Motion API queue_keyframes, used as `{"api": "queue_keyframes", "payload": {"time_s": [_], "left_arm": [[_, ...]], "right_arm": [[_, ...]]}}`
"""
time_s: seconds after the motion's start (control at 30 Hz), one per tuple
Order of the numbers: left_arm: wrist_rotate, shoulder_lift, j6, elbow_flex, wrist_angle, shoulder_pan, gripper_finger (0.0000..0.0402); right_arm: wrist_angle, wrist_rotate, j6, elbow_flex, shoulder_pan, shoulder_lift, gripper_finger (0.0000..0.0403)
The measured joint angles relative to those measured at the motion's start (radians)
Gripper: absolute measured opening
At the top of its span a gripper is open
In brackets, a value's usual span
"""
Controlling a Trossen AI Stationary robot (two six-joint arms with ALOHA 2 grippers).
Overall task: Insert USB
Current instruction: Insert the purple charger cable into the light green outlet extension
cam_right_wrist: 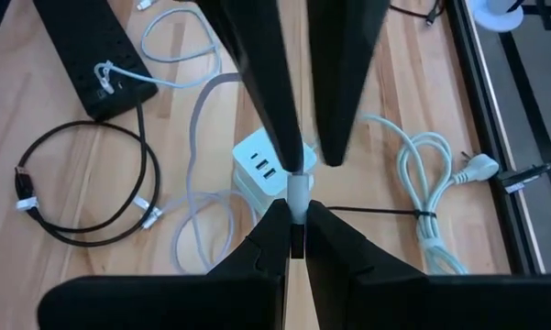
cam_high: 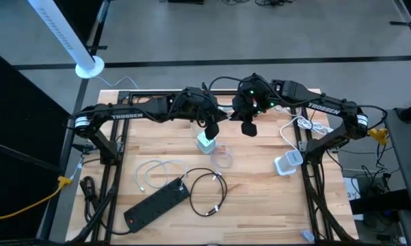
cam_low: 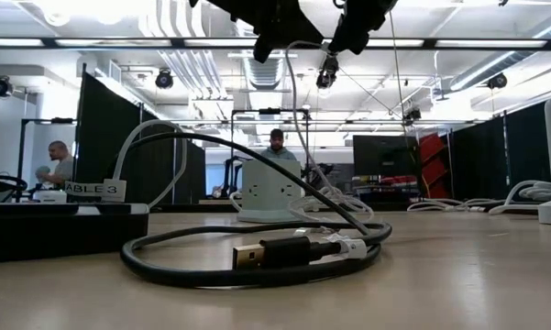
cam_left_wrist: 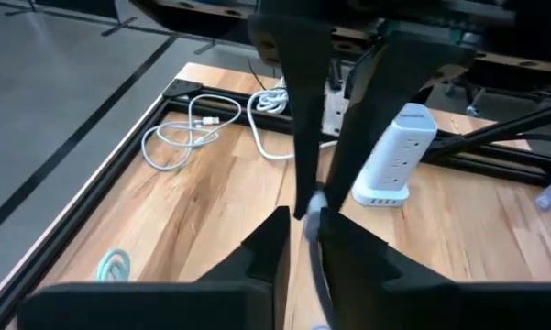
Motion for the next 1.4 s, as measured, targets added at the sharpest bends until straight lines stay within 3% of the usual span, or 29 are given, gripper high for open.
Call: {"api": "queue_keyframes", "payload": {"time_s": [0.27, 0.4, 0.5, 0.67, 0.7, 0.9, 1.13, 1.27, 1.4], "left_arm": [[0.0, 0.005, 0.015, 0.0, -0.045, -0.003, 0.0167], [0.0, 0.004, 0.024, 0.0, -0.043, -0.005, 0.0192], [0.0, 0.004, 0.028, 0.0, -0.047, -0.005, 0.0167], [0.0, 0.003, 0.047, 0.0, -0.066, -0.005, 0.0029], [0.0, 0.002, 0.05, 0.0, -0.065, -0.005, 0.0016], [0.0, -0.006, 0.064, 0.001, -0.074, -0.005, 0.0002], [-0.003, -0.059, 0.096, 0.002, -0.172, -0.005, 0.0001], [-0.002, -0.081, 0.099, 0.001, -0.174, -0.005, 0.0001], [-0.002, -0.088, 0.092, 0.001, -0.172, -0.005, 0.0]], "right_arm": [[-0.005, -0.002, 0.027, 0.0, 0.0, 0.0, 0.001], [-0.005, -0.002, 0.031, 0.0, 0.0, 0.0, 0.0011], [-0.005, -0.002, 0.039, 0.0, 0.0, 0.0, 0.001], [-0.005, -0.002, 0.047, 0.0, 0.0, 0.0, 0.001], [-0.005, -0.002, 0.049, 0.0, 0.0, 0.0, 0.0011], [-0.005, -0.001, 0.063, 0.0, 0.0, 0.0, 0.0023], [-0.113, 0.023, 0.038, 0.018, -0.003, -0.025, 0.0147], [-0.112, 0.03, -0.009, 0.022, -0.003, -0.044, 0.0195], [-0.073, 0.028, -0.014, 0.023, 0.0, -0.063, 0.0217]]}}
